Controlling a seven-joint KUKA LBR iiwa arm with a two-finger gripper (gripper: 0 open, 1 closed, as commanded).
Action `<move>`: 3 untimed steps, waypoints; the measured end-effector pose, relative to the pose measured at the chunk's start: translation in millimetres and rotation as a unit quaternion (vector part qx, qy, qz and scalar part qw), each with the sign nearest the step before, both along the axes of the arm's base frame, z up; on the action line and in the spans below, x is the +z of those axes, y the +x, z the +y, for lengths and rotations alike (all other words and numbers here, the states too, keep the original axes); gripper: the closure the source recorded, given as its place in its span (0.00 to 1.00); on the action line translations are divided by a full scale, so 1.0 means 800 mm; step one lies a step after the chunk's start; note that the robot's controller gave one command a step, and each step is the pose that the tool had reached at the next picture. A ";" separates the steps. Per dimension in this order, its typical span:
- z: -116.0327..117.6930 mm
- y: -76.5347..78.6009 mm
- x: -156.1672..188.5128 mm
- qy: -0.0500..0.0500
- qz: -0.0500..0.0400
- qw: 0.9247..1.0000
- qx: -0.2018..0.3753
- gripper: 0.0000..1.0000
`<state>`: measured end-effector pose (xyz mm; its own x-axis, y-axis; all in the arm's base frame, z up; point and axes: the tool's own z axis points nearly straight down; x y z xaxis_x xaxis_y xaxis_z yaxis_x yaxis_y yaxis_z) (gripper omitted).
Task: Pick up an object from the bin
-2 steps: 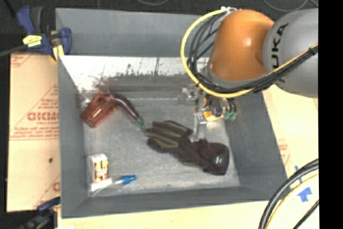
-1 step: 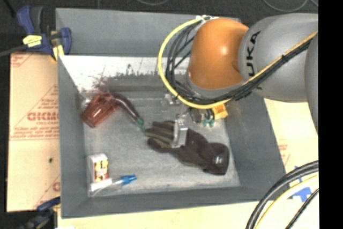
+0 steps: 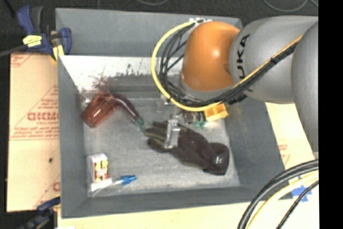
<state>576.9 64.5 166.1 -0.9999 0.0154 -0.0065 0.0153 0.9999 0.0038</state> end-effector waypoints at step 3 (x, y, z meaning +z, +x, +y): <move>-0.071 0.024 -0.080 0.000 -0.001 0.996 -0.085 0.00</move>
Offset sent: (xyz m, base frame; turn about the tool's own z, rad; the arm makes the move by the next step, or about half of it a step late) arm 0.0312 -0.0215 -0.0552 -0.0494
